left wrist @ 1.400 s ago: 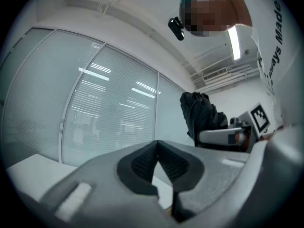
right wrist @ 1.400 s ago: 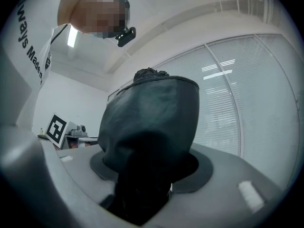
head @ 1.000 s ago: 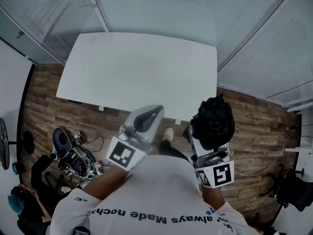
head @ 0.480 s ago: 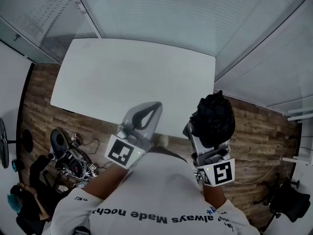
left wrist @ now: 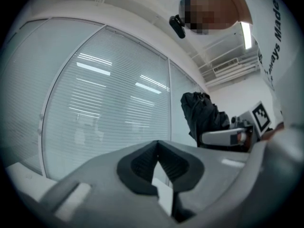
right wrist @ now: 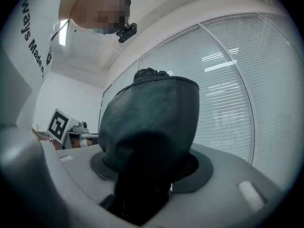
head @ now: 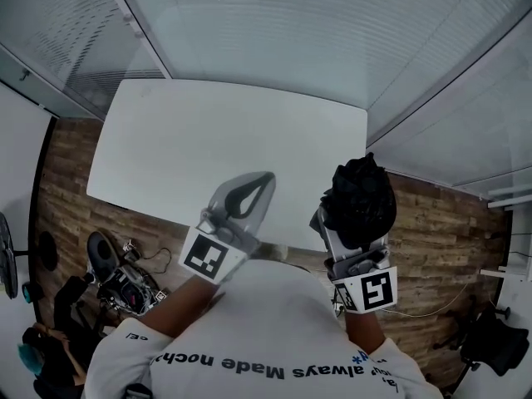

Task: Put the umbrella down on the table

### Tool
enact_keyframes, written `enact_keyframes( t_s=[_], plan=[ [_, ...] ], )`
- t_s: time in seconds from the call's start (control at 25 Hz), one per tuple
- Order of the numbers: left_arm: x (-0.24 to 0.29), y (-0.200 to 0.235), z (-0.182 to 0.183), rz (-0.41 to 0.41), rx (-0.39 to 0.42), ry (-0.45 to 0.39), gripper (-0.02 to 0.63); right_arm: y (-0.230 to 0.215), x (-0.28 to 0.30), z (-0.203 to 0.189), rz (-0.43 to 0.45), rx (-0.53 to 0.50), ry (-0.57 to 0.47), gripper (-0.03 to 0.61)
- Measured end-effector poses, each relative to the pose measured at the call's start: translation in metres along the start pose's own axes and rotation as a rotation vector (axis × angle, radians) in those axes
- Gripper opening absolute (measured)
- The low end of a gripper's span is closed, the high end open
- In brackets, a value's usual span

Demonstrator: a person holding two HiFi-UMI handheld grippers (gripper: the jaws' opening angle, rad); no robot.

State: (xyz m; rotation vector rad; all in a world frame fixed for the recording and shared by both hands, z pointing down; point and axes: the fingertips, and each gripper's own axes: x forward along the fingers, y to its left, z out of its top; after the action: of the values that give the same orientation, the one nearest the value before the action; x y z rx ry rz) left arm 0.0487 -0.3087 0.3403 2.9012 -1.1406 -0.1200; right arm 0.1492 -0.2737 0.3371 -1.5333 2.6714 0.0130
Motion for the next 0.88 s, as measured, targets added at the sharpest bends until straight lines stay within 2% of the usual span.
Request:
enact_keyframes(
  t_s=[0.28,0.56,0.72,0.88],
  plan=[
    [0.012,0.011,0.007,-0.023,0.007,-0.007,0.003,-0.005,0.012,0.007,-0.012,-0.014,-0.001,0.256],
    [0.013,0.027,-0.003,-0.013,0.01,0.005,0.003,-0.008,0.027,-0.007,-0.02,0.007,0.035,0.256],
    [0.016,0.035,-0.021,-0.017,0.002,0.011,0.003,-0.018,0.038,-0.041,-0.023,0.056,0.116,0.256],
    [0.017,0.042,-0.035,-0.014,-0.014,0.017,0.003,-0.03,0.05,-0.095,-0.052,0.119,0.271,0.256]
  ],
)
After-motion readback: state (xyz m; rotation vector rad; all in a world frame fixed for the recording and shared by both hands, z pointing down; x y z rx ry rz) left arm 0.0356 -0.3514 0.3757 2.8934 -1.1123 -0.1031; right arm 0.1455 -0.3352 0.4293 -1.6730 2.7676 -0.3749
